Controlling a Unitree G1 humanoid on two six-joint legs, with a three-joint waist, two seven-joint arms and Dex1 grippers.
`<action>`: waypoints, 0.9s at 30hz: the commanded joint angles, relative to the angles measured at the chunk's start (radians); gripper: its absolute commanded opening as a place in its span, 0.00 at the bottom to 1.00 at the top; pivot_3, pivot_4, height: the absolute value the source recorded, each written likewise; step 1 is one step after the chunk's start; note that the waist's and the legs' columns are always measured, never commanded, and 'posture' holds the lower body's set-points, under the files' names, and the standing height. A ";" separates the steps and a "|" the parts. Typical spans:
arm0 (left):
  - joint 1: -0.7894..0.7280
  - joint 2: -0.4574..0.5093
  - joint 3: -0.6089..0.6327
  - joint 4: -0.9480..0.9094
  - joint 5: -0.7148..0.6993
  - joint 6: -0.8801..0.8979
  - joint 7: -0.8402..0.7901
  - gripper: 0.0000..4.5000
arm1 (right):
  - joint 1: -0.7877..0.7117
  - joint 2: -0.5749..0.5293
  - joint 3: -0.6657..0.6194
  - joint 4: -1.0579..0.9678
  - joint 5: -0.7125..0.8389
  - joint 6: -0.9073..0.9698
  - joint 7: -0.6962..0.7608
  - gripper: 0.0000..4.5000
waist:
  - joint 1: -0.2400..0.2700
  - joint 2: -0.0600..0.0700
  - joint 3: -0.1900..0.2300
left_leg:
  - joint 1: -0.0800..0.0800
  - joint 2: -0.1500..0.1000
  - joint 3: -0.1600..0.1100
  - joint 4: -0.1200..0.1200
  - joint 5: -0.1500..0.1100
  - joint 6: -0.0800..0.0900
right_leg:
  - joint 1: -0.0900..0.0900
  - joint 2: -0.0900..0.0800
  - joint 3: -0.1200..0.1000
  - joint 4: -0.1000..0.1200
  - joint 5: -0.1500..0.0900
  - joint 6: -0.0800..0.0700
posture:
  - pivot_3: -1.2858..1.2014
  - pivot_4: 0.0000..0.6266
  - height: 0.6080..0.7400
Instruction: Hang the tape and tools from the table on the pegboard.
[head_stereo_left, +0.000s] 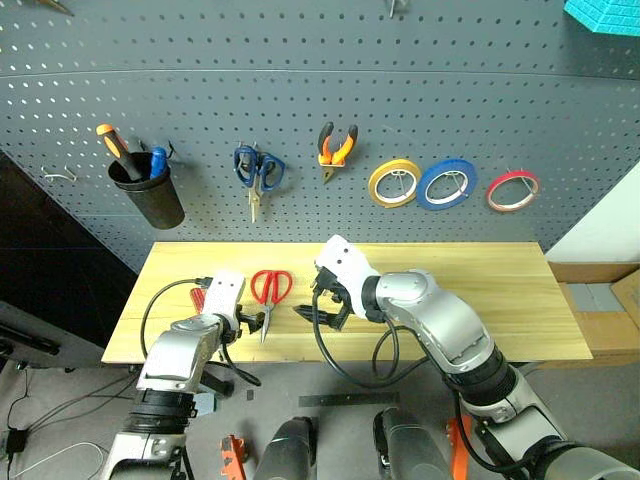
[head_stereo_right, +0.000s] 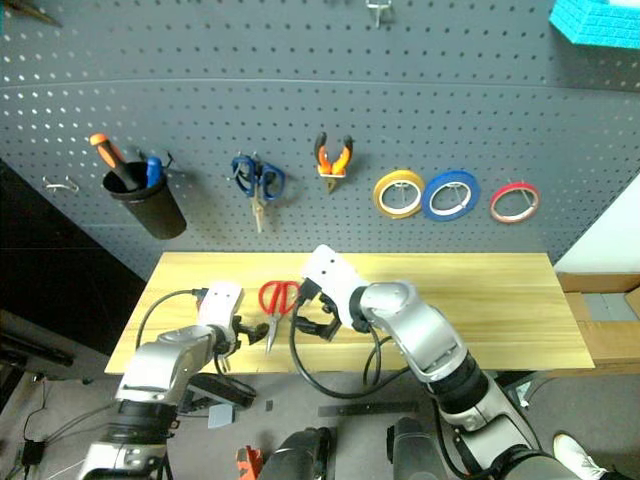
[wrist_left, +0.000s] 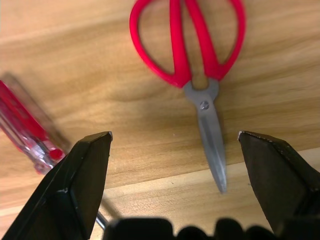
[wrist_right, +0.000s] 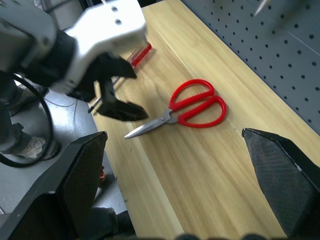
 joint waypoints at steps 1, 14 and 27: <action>-0.057 -0.042 0.030 0.086 0.018 -0.037 0.055 0.97 | -0.026 -0.009 0.009 -0.051 0.015 -0.002 -0.003 1.00 | 0.001 0.000 0.000 | 0.000 0.000 0.000 0.000 0.000 0.000 | 0.000 0.000 0.000 -0.001 0.000 0.000 | 0.49 0.31 1.00; -0.173 -0.167 0.199 0.320 -0.046 -0.055 0.159 0.84 | -0.073 -0.044 0.010 -0.055 0.039 -0.002 0.001 1.00 | -0.003 -0.001 0.000 | -0.001 0.001 0.001 -0.001 -0.001 -0.001 | 0.000 0.000 0.000 -0.005 0.001 0.000 | 0.48 0.30 1.00; -0.206 -0.167 0.168 0.440 -0.035 -0.155 0.093 0.01 | -0.094 -0.064 -0.006 -0.069 0.050 0.027 -0.030 1.00 | -0.008 -0.001 0.000 | 0.000 0.001 0.001 -0.001 -0.001 -0.001 | 0.001 0.000 0.000 -0.005 0.001 0.001 | 0.46 0.32 1.00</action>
